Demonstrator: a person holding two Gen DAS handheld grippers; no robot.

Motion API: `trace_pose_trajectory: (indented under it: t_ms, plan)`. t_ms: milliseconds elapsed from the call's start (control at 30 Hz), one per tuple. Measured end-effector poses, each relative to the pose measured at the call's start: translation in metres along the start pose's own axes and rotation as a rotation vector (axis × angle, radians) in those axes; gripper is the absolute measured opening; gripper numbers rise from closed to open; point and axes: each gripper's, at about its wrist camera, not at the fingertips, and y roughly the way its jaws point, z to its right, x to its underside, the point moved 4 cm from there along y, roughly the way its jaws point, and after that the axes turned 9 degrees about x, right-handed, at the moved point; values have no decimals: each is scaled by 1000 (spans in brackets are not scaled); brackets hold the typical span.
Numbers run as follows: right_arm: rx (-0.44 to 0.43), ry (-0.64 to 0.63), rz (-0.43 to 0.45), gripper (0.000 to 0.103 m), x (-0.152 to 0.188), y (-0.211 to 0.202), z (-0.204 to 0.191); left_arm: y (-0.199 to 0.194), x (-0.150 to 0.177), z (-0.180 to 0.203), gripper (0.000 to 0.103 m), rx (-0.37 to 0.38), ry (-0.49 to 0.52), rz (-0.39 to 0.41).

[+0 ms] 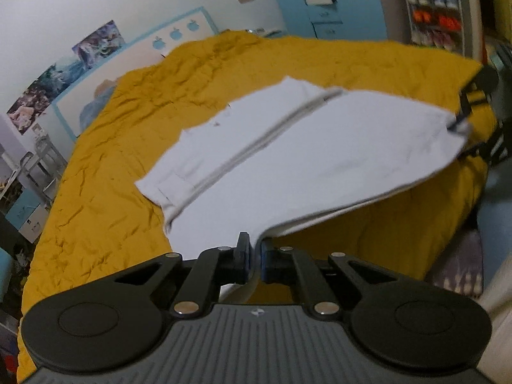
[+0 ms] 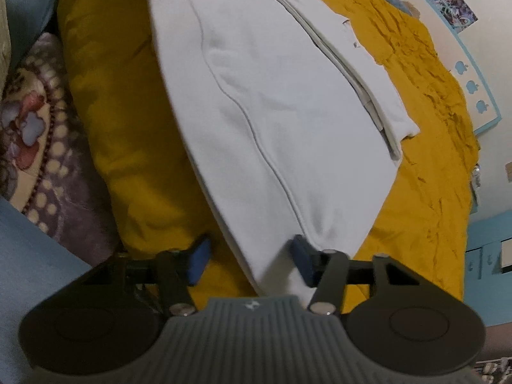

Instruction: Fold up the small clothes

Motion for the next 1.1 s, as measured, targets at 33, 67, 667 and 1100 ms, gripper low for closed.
trace_pose_trajectory:
  t_ms: [33, 67, 667, 1100]
  plan:
    - [16, -8, 2, 26, 0, -2, -1, -2, -3, -2, 7, 0, -10, 6]
    - [29, -15, 11, 14, 0, -5, 1, -3, -5, -3, 7, 0, -18, 11]
    - [427, 139, 297, 0, -110, -38, 179, 20, -106, -94, 6, -271, 44, 151]
    - [486, 264, 323, 0, -227, 89, 330, 141, -182, -193, 7, -357, 42, 123]
